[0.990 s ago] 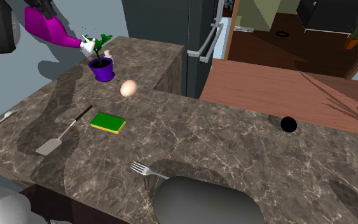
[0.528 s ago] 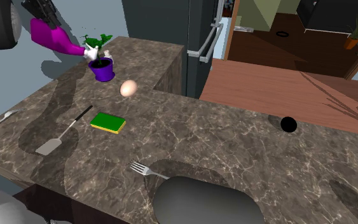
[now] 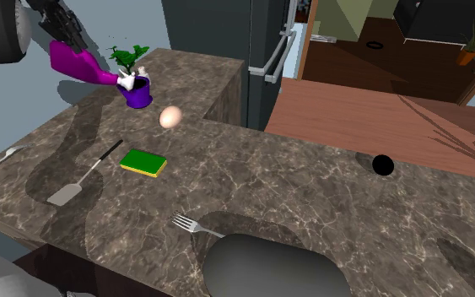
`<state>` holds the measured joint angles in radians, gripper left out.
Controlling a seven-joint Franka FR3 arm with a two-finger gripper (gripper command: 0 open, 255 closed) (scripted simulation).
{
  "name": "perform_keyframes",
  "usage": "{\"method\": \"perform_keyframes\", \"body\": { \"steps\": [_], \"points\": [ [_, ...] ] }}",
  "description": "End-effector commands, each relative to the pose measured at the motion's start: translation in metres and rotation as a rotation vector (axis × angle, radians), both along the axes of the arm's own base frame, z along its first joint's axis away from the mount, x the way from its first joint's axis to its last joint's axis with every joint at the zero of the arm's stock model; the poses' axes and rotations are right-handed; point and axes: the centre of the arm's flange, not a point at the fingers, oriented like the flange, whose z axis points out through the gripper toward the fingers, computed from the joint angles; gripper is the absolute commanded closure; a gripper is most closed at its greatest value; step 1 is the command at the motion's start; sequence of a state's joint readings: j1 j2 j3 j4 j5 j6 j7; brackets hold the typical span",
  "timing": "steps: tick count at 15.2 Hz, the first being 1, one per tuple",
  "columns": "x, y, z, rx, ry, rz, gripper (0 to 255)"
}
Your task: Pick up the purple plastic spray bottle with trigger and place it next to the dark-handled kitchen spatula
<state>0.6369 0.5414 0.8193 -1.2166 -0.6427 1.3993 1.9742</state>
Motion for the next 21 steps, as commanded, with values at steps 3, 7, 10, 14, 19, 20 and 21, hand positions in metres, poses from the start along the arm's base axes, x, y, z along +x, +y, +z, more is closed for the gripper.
{"method": "perform_keyframes", "body": {
  "steps": [3,7,10,14,19,20,21],
  "points": [
    [0.0,0.001,-0.021,0.001,0.0,0.0,255],
    [0.0,0.001,-0.042,0.001,0.0,0.0,255],
    [0.0,0.001,-0.058,0.001,0.0,0.0,255],
    [0.0,0.001,-0.079,0.001,0.0,0.0,255],
    [0.0,0.001,-0.106,0.001,0.0,0.0,255],
    [0.0,0.001,-0.111,0.001,0.0,0.0,255],
    [0.0,0.001,-0.116,0.001,0.0,0.0,255]
  ]
}}
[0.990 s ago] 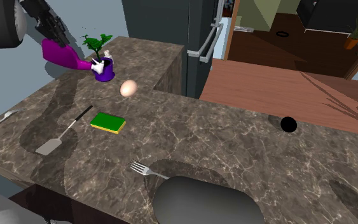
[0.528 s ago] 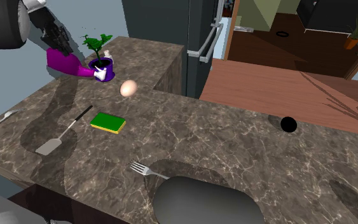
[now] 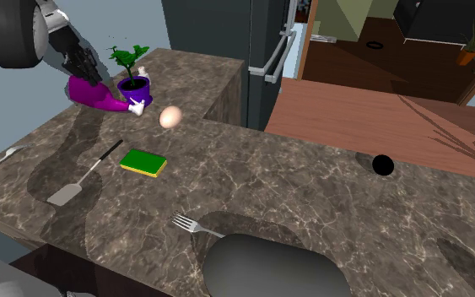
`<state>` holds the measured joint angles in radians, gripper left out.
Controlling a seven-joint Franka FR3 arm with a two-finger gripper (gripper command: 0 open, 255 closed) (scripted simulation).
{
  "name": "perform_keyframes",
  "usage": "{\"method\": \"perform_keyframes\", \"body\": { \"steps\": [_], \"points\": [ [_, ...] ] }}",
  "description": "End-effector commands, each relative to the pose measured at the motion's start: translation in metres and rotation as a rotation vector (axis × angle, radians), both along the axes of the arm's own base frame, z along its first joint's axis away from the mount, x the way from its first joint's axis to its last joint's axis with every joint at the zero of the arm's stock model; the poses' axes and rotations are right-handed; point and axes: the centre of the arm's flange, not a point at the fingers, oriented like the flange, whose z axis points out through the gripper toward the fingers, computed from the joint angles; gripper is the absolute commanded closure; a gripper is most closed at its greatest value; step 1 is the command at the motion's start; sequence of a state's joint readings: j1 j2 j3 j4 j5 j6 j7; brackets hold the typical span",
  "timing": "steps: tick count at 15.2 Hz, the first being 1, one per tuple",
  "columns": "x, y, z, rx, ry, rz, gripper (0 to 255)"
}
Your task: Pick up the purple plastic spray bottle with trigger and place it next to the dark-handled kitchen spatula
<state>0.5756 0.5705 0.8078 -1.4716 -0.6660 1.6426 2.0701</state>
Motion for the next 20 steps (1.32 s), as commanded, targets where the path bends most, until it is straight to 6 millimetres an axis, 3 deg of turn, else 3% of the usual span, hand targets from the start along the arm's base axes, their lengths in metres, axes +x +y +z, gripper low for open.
{"method": "perform_keyframes", "body": {
  "steps": [1,17,20],
  "points": [
    [0.001,-0.001,-0.01,0.001,0.0,0.0,255],
    [0.001,-0.001,-0.095,0.001,0.0,0.0,255],
    [0.001,-0.001,-0.099,0.001,0.0,0.0,255]
  ]
}}
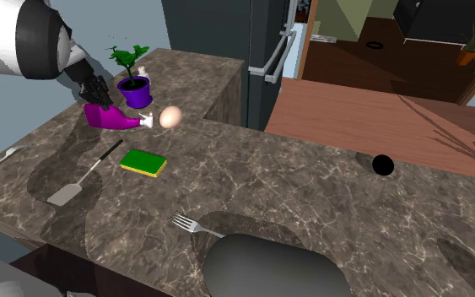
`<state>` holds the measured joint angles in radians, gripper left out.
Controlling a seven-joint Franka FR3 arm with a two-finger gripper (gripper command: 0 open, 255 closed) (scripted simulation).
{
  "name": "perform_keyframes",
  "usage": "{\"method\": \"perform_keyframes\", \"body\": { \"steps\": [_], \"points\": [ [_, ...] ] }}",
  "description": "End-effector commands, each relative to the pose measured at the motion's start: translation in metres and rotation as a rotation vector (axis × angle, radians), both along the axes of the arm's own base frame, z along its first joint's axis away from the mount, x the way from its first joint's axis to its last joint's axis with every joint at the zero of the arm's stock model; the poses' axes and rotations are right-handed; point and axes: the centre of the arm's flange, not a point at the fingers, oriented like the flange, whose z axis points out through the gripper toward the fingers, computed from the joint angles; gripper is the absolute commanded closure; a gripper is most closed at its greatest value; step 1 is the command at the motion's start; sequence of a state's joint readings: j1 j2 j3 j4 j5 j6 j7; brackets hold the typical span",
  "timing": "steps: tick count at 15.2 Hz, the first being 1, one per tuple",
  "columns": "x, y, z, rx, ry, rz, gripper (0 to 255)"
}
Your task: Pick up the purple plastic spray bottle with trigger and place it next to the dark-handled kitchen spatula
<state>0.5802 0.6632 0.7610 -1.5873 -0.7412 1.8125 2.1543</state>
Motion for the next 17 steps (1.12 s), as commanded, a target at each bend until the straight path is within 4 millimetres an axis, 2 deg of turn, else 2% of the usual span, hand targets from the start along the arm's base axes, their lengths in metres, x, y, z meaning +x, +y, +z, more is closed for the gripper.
{"method": "perform_keyframes", "body": {
  "steps": [1,5,6,11,15,17],
  "points": [
    [0.0,0.0,-0.001,0.0,0.0,0.0,255],
    [0.0,0.0,-0.001,0.0,0.0,0.0,255],
    [0.0,0.0,-0.001,0.0,0.0,0.0,0],
    [0.0,0.0,-0.001,0.0,0.0,0.0,0],
    [-0.01,0.012,0.046,0.0,0.0,0.0,0],
    [-0.01,0.012,0.046,0.0,0.0,0.0,0]
  ]
}}
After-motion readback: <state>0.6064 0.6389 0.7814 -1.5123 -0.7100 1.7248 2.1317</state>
